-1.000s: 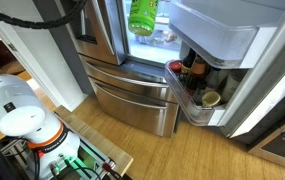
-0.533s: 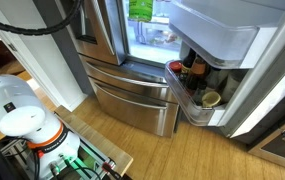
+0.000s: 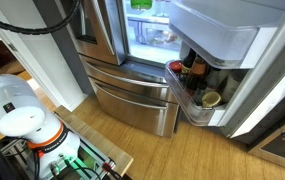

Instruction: Take the green bottle out of the refrigerator door

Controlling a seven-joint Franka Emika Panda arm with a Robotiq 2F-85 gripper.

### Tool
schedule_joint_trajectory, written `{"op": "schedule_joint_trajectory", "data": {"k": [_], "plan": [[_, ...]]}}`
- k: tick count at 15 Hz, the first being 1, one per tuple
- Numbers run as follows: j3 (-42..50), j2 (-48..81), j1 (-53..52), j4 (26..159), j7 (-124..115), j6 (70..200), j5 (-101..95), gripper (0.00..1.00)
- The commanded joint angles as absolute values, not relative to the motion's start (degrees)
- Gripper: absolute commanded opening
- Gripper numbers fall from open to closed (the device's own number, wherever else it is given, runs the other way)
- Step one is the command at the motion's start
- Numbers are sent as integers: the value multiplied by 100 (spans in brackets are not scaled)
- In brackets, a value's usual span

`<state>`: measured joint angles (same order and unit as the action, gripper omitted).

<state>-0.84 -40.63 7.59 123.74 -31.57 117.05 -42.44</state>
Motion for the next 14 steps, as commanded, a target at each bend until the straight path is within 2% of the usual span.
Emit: {"op": "schedule_joint_trajectory", "data": {"k": [1, 4, 5, 14], "plan": [[-201, -4144, 882, 12489, -3412, 11930, -4069, 35], [-223, -4140, 868, 12488, -3483, 11998, -4055, 35], [-264, -4058, 907, 12367, -3367, 11893, -4135, 60], [-270, -4057, 909, 12367, -3397, 11919, -4127, 60]]}}
